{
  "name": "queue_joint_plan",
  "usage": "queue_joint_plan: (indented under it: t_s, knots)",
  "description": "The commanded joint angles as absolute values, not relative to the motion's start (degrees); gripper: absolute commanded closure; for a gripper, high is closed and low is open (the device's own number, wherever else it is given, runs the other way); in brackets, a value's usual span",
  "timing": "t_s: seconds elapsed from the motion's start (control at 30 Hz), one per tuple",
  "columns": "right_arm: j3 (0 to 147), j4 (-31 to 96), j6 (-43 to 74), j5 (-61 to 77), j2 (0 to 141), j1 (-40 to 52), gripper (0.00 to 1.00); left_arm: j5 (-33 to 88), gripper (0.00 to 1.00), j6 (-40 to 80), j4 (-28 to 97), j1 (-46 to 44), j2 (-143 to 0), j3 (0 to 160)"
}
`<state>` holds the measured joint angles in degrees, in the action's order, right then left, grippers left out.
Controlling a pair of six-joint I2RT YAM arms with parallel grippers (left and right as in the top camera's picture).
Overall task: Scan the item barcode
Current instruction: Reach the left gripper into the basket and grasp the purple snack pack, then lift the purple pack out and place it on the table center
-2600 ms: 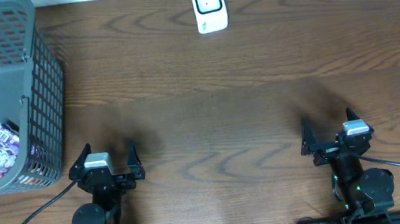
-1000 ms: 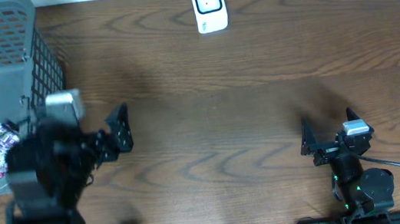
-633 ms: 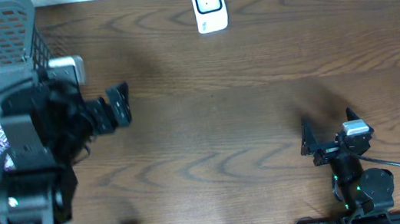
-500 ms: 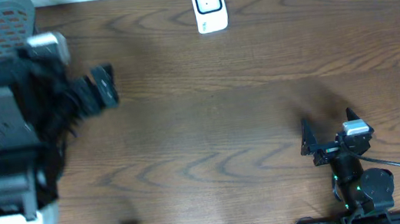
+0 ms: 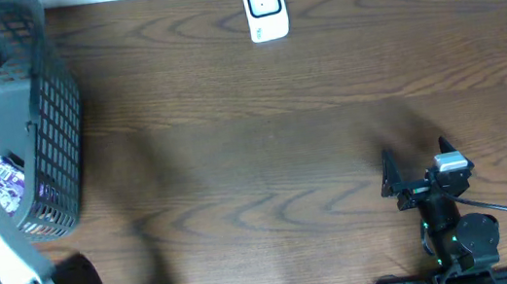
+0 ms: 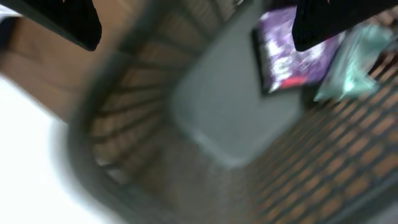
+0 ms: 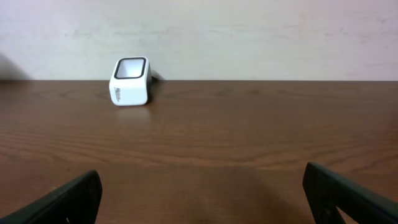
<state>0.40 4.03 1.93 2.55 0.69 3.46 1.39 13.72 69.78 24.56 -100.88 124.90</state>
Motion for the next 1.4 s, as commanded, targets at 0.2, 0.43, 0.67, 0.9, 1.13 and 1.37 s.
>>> queue_joint_plan:
  t_s: [0.2,0.43,0.67,0.9,1.13,1.37]
  knots:
    - [0.4,4.3,2.1,2.3,0.3,3.0,0.01,-1.8,0.02,24.0,74.3,33.7,-109.5,125.0]
    - [0.4,4.3,2.1,2.3,0.3,3.0,0.01,-11.2,0.02,26.3,78.5,34.7,-115.0,123.0]
    - [0.4,4.3,2.1,2.3,0.3,3.0,0.01,-11.2,0.02,27.0,80.4,33.9,-119.8,120.5]
    - [0.4,4.3,2.1,2.3,0.3,3.0,0.01,-11.2,0.02,27.1,76.5,31.9,-120.2,111.5]
    - [0.4,4.3,2.1,2.3,0.3,3.0,0.01,-11.2,0.02,27.2,69.6,31.1,-120.2,102.3]
    - [0.4,4.3,2.1,2.3,0.3,3.0,0.01,-13.0,0.02,27.9,63.2,31.5,-120.2,94.3]
